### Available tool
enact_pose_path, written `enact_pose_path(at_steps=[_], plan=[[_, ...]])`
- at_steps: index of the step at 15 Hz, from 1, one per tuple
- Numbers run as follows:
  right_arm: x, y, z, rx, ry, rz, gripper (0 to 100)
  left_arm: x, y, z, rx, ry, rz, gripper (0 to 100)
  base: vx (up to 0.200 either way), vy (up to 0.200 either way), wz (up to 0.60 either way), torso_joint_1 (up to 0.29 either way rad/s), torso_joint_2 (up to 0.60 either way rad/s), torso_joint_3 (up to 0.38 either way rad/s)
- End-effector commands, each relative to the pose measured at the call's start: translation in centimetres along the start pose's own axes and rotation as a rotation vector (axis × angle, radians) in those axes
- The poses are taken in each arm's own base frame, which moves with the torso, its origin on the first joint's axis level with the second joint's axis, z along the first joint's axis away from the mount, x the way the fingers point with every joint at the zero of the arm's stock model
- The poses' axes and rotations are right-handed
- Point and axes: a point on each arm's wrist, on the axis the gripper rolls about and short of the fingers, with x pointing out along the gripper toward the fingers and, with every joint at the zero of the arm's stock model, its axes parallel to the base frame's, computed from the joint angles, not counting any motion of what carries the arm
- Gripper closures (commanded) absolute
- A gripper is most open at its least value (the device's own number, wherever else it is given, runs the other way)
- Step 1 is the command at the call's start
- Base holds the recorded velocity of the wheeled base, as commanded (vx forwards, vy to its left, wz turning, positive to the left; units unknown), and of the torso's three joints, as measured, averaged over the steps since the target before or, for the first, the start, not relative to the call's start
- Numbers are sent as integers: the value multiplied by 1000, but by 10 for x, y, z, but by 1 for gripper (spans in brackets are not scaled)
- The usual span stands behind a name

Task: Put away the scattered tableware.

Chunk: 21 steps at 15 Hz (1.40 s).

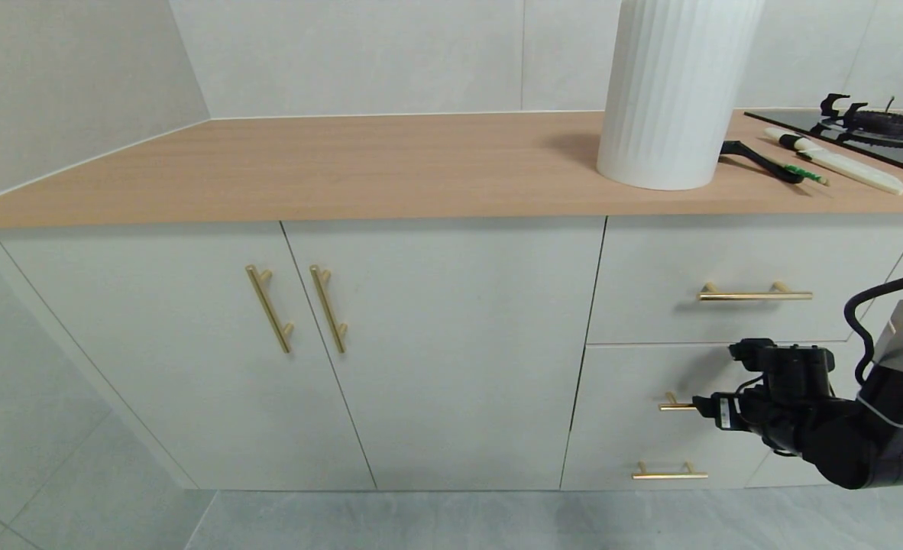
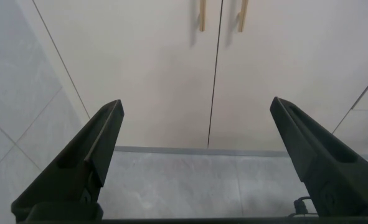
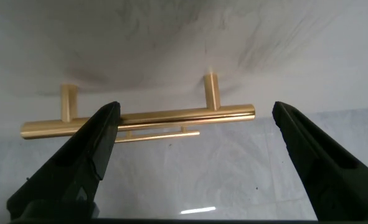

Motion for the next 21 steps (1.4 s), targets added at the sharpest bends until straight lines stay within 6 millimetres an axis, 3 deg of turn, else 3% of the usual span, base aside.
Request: enact_pose_path(at_steps=[1,10,12,15,16,18,20,21], plan=[[1,0,-2,-3,6,0,0,0,0,0,0,1,1,0,0,0,0,0,0,0],[-1,0,-10,-60,41,1,0,0,0,0,0,1,1,0,0,0,0,0,0,0],[-16,-2,-7,-84,59,5,0,0,0,0,0,1,1,0,0,0,0,0,0,0],[-80,-6,24,-118,150,80,0,0,0,0,0,1,1,0,0,0,0,0,0,0],[-112,-8,42,-118,147,134,0,0,0,0,0,1,1,0,0,0,0,0,0,0],[-154,-12,63,-118,95,156,0,0,0,0,0,1,1,0,0,0,0,0,0,0],[-189,-12,80,-124,30,194,0,0,0,0,0,1,1,0,0,0,0,0,0,0],[-195,-9,85,-129,18,208,0,0,0,0,0,1,1,0,0,0,0,0,0,0]])
